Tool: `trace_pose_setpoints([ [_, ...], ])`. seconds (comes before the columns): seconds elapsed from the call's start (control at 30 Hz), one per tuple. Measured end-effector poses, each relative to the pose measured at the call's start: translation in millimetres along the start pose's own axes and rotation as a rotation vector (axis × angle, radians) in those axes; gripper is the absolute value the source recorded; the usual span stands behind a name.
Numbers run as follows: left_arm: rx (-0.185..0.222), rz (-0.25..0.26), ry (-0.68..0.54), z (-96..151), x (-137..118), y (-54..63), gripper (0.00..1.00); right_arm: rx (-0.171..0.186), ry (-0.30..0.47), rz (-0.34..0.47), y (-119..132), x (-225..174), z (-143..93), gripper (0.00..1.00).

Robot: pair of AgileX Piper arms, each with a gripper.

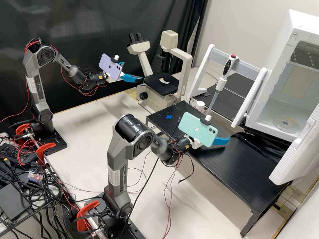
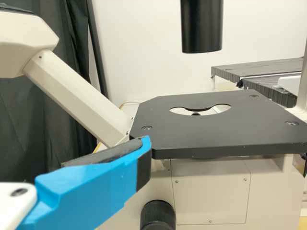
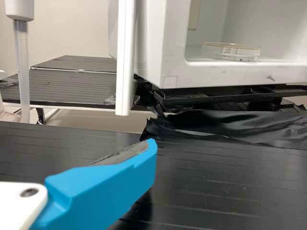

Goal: Move the petri dish to the microscope

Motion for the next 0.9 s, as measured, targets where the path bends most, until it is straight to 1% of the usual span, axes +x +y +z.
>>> trace_pose_setpoints([
  [0.2,0.000,0.000,0.000,0,0,0.0,1.00,0.000,-0.002,0.001,0,0,0,1.00],
  [0.23,0.000,0.000,0.000,0,0,0.0,1.00,-0.004,0.000,-0.001,0,0,1,1.00],
  [0.33,0.000,0.000,0.000,0,0,0.0,1.00,-0.007,-0.019,0.012,6,-4,11,1.00],
  [0.43,0.000,0.000,0.000,0,0,0.0,1.00,0.020,-0.038,0.032,12,-8,23,1.00],
  [0.47,0.000,0.000,0.000,0,0,0.0,1.00,0.024,-0.041,0.037,14,-11,27,1.00],
  [0.5,0.000,0.000,0.000,0,0,0.0,1.00,0.038,-0.047,0.054,20,-13,32,1.00],
  [0.53,0.000,0.000,0.000,0,0,0.0,1.00,0.045,-0.055,0.059,22,-15,36,1.00],
  [0.67,0.000,0.000,0.000,0,0,0.0,1.00,0.083,-0.069,0.121,42,-21,50,1.00],
  [0.77,0.000,0.000,0.000,0,0,0.0,1.00,0.103,-0.071,0.176,57,-21,56,1.00],
  [0.8,0.000,0.000,0.000,0,0,0.0,1.00,0.105,-0.072,0.196,63,-20,58,1.00],
  [0.9,0.000,0.000,0.000,0,0,0.0,1.00,0.096,-0.060,0.234,76,-10,59,1.00],
])
